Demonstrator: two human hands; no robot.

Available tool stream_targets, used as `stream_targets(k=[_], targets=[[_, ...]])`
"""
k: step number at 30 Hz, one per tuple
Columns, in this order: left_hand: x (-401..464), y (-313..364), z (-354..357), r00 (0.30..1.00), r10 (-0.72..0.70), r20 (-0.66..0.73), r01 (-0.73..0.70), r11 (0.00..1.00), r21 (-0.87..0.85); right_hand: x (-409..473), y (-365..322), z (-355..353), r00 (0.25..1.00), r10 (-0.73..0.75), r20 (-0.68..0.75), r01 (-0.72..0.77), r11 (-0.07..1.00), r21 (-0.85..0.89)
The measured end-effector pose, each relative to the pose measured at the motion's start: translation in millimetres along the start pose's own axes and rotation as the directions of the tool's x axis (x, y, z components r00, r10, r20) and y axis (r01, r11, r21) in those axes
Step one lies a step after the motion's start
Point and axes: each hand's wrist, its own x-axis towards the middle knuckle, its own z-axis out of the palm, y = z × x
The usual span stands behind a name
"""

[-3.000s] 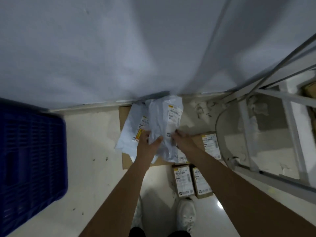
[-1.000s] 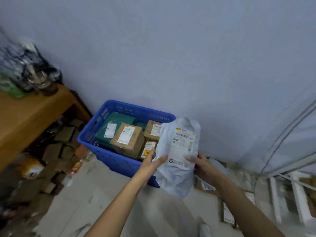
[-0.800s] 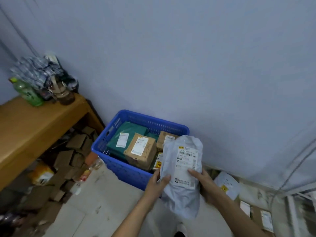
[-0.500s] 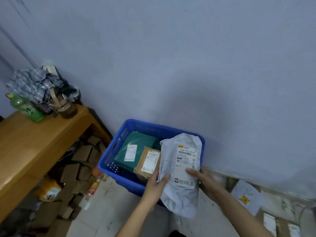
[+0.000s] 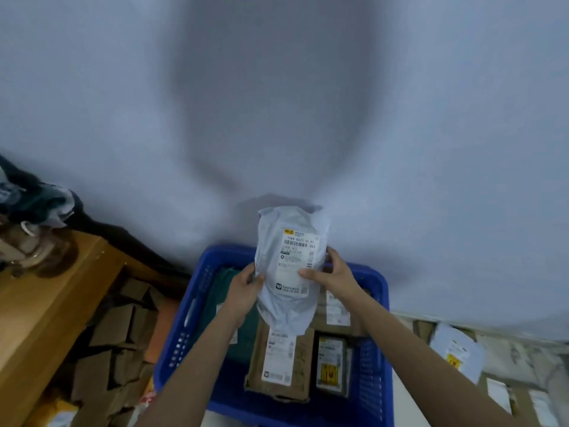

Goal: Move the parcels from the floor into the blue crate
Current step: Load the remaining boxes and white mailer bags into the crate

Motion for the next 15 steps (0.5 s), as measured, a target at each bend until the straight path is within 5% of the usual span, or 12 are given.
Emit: stream_targets(k=[5,15], targets=[[67,-20,-20,1.000,-0.011,-0.008,0.012,0.994,0.110,35,26,22,0.997,-0.071,-0.034,0.064,0.983,-0.172],[111,-68,-45,0.990,0.065,0.126,-0.074,0.995,0.063,39,70,62,0.961,-0.100,-0.258,0.084,0.994,-0.075]])
